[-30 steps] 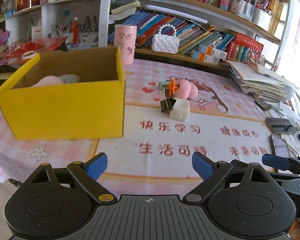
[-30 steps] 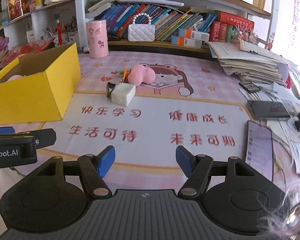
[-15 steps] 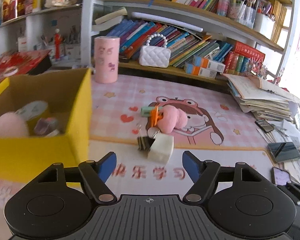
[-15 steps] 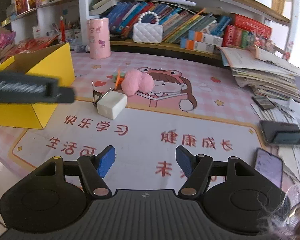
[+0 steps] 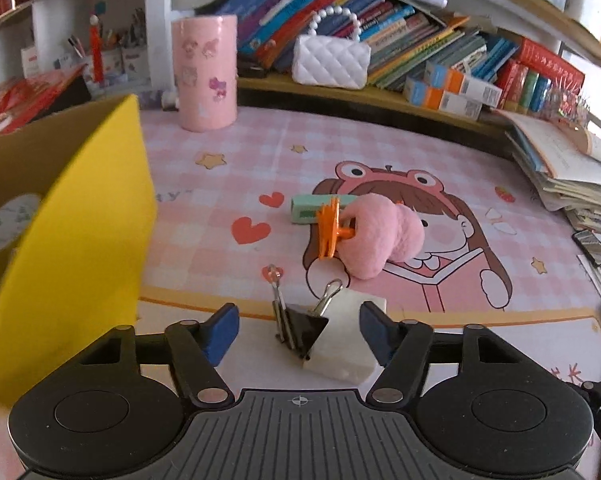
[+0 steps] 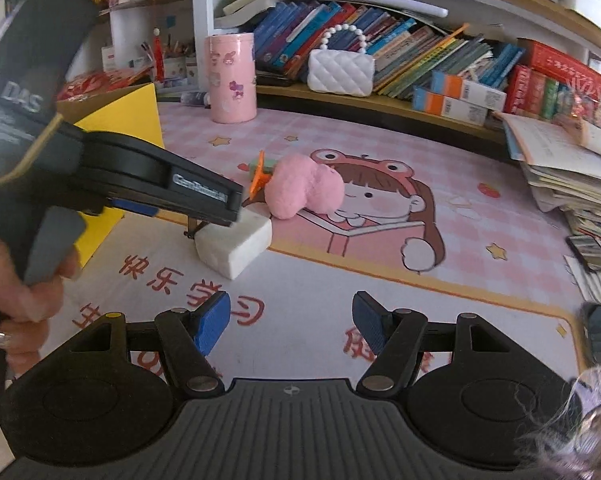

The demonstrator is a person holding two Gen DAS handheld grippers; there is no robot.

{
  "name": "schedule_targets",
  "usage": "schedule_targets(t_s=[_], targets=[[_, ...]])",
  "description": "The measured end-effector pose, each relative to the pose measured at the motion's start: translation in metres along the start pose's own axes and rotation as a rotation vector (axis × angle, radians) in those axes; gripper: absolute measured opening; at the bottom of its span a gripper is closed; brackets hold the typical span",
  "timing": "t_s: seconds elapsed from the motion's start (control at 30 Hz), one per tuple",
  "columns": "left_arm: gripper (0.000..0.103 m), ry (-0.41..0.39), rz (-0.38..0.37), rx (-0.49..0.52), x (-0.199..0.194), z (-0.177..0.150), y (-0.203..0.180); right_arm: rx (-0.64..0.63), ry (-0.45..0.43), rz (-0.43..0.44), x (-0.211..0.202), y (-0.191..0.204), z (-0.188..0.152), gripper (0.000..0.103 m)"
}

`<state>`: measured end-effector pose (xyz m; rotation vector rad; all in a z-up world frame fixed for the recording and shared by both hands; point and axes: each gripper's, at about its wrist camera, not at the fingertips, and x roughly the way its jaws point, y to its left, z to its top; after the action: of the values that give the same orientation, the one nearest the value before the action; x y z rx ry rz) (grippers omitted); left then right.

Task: Organize objects
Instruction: 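Grasp the black binder clips with the left gripper while the right gripper grasps the white block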

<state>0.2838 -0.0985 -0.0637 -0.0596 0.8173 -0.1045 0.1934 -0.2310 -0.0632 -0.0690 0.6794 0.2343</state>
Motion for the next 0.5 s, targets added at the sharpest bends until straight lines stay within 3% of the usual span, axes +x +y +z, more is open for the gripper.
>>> schedule_targets(t_s=[0.1,0.17,0.27,0.5], targets=[[0.050,0.022,-0.018,-0.020,0.010,-0.001,0.002,-0.003,-0.012,0.034,0.007,-0.002,0.005,0.069],[0.036,0.020,-0.046,-0.031,0.010,-0.002,0.004,-0.009,-0.016,0.054,0.012,-0.003,0.008,0.071],[0.027,0.020,-0.065,-0.047,0.003,-0.001,0.006,-0.018,-0.020,0.077,0.020,-0.002,0.012,0.074],[0.027,-0.038,-0.107,-0.119,-0.038,0.004,0.020,-0.069,-0.021,0.137,0.047,0.004,0.024,0.076]])
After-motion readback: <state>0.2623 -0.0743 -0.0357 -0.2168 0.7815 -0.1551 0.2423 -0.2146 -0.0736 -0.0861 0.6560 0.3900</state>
